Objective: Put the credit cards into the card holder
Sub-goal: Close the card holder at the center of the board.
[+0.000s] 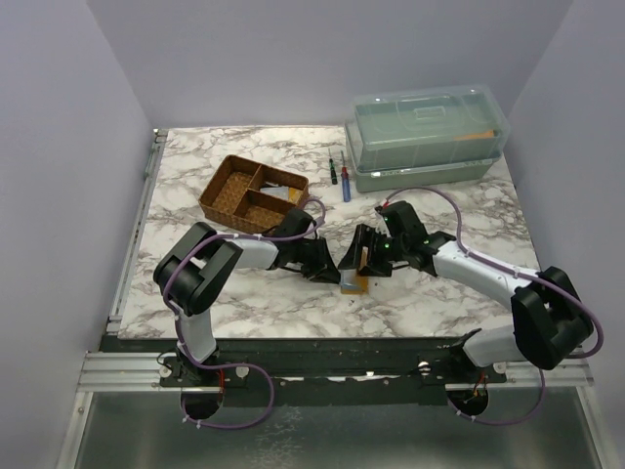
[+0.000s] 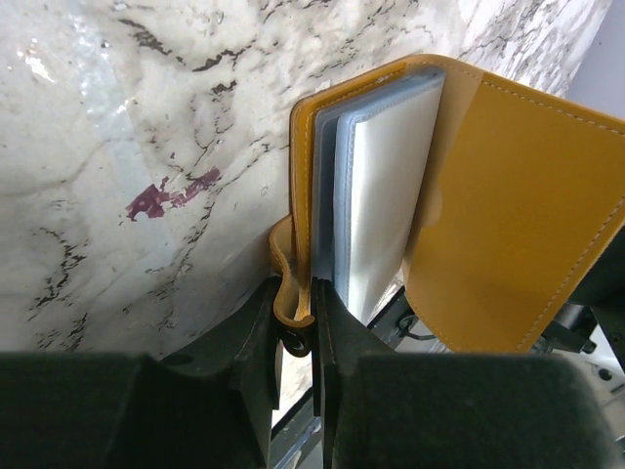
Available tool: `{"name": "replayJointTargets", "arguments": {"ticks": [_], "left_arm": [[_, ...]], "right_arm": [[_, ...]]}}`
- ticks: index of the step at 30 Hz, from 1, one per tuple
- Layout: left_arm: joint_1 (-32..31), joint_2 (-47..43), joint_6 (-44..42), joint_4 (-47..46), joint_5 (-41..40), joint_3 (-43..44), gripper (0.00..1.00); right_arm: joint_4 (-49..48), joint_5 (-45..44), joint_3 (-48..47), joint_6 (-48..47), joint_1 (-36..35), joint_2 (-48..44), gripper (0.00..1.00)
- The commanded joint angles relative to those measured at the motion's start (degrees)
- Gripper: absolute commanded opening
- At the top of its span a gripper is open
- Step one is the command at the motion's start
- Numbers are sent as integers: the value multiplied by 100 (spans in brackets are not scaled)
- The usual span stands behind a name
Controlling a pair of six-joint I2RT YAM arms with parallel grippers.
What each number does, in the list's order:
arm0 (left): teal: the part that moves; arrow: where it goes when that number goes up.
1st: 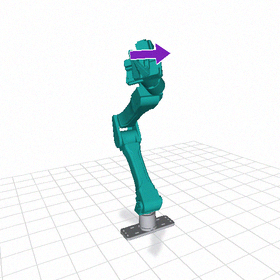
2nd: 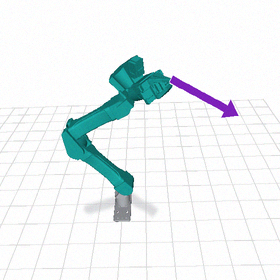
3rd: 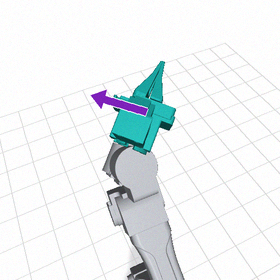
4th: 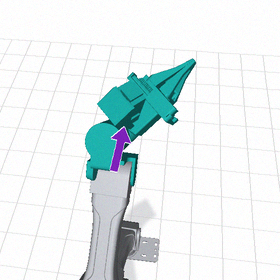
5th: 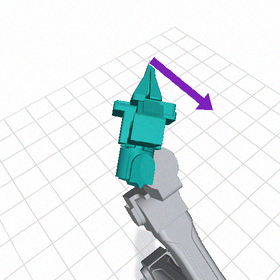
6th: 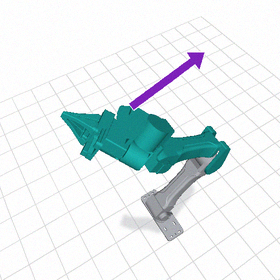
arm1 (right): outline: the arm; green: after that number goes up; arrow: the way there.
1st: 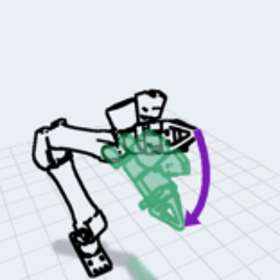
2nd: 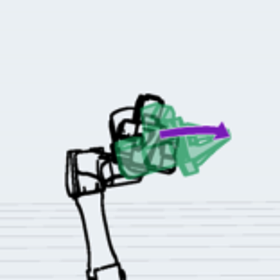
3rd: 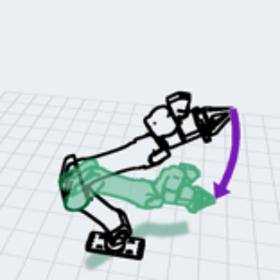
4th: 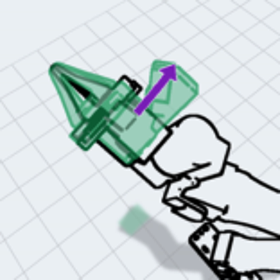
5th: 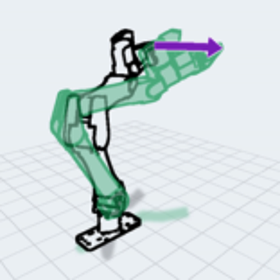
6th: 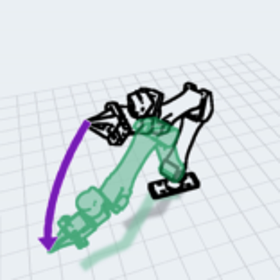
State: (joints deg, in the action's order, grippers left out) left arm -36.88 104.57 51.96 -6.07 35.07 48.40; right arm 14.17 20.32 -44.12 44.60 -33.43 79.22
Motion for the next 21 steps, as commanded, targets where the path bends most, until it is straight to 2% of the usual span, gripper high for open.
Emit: {"name": "replayJointTargets", "arguments": {"ticks": [1,8,13,17,21], "left_arm": [[-9,-137,-246,267,-132,112,13],[153,-498,-748,827,-282,64,43],[230,-759,-967,989,-248,13,59],[243,-840,-980,1046,-285,45,60],[252,-767,-1077,1069,-395,147,50]], "right_arm": [[68,98,-232,-300,-94,212,76],[37,51,-39,-491,-141,176,76],[-728,241,366,-165,-137,8,77],[-1312,422,488,77,-122,88,73],[-1568,400,471,190,-129,326,64]]}}
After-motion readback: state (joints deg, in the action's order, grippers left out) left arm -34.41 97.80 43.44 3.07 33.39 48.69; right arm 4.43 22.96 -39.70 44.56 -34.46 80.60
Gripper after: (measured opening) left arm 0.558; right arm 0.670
